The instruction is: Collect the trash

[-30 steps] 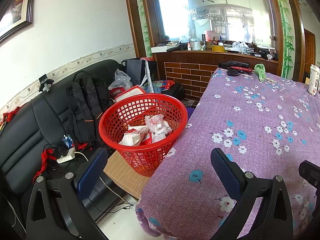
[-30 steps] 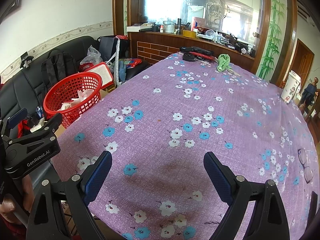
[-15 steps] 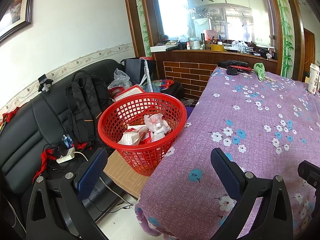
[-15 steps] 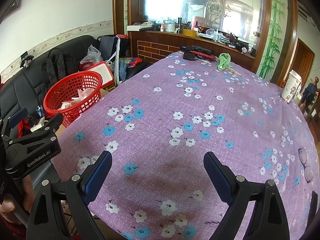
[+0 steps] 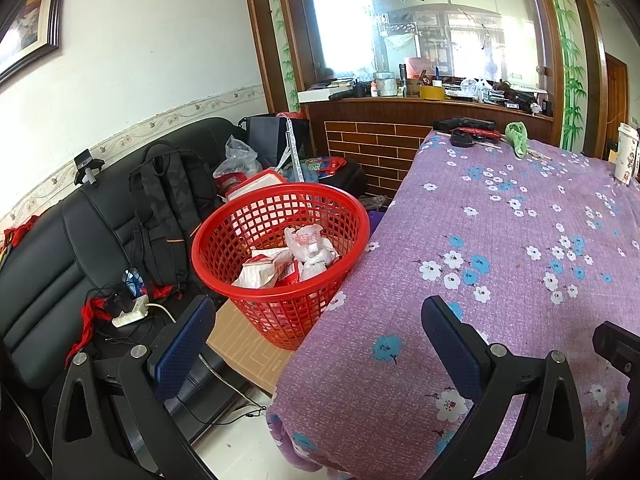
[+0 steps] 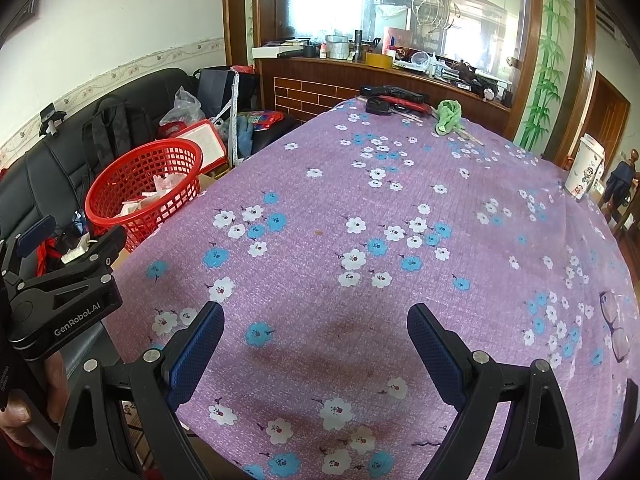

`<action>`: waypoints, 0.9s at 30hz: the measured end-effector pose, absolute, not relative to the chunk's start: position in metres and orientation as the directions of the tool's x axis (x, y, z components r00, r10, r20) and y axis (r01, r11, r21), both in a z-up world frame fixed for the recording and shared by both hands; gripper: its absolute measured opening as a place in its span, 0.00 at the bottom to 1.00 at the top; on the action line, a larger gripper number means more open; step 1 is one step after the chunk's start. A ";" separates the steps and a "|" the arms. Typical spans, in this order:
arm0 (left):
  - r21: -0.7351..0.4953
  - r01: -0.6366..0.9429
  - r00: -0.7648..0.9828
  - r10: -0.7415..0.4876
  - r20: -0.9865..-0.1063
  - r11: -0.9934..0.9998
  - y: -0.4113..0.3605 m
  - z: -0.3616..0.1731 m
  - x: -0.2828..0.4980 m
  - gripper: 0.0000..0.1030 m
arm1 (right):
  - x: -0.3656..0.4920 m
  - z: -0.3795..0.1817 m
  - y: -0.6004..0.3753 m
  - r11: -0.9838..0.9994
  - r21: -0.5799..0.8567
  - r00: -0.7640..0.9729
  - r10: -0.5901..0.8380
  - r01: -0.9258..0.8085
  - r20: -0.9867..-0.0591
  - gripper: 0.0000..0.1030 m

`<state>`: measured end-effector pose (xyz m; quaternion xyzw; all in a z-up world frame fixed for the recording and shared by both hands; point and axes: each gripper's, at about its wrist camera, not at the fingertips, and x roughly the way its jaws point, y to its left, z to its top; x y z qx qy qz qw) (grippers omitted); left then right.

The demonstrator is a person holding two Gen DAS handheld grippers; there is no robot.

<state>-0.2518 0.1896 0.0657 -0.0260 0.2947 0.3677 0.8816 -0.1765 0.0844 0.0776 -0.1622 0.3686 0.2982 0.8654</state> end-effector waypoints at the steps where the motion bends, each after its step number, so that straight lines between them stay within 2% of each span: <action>1: 0.171 -0.662 0.556 0.632 -0.540 0.729 0.189 0.064 -0.251 0.99 | -0.176 0.078 0.084 0.771 -0.058 0.550 0.397 -0.634 -0.735 0.92; 9: 0.199 -0.581 0.592 0.577 -0.563 0.789 0.165 0.060 -0.225 0.99 | -0.143 0.073 0.051 0.830 0.009 0.543 0.373 -0.558 -0.752 0.92; 13: 0.176 -0.460 0.628 0.459 -0.628 0.870 0.136 0.054 -0.188 0.99 | -0.109 0.069 0.002 0.899 0.018 0.579 0.296 -0.437 -0.759 0.92; 15: 0.180 -0.403 0.637 0.417 -0.649 0.897 0.119 0.053 -0.165 0.99 | -0.084 0.063 -0.035 0.943 0.001 0.601 0.212 -0.332 -0.771 0.93; 21: 0.183 -0.191 0.657 0.264 -0.706 0.964 0.038 0.043 -0.094 0.99 | -0.031 0.050 -0.126 0.996 0.010 0.583 0.058 -0.085 -0.810 0.94; 22: 0.163 -0.139 0.640 0.214 -0.738 0.977 0.020 0.037 -0.080 0.99 | -0.025 0.048 -0.137 0.999 0.004 0.577 0.034 -0.054 -0.816 0.94; 25: 0.066 -0.043 0.580 0.079 -0.811 0.997 -0.007 0.021 -0.049 0.99 | -0.013 0.041 -0.157 1.000 -0.008 0.551 0.003 -0.019 -0.834 0.94; 27: 0.068 -0.045 0.549 0.081 -0.832 0.997 -0.015 0.010 -0.035 0.99 | -0.011 0.038 -0.157 0.999 -0.029 0.545 -0.008 -0.030 -0.838 0.94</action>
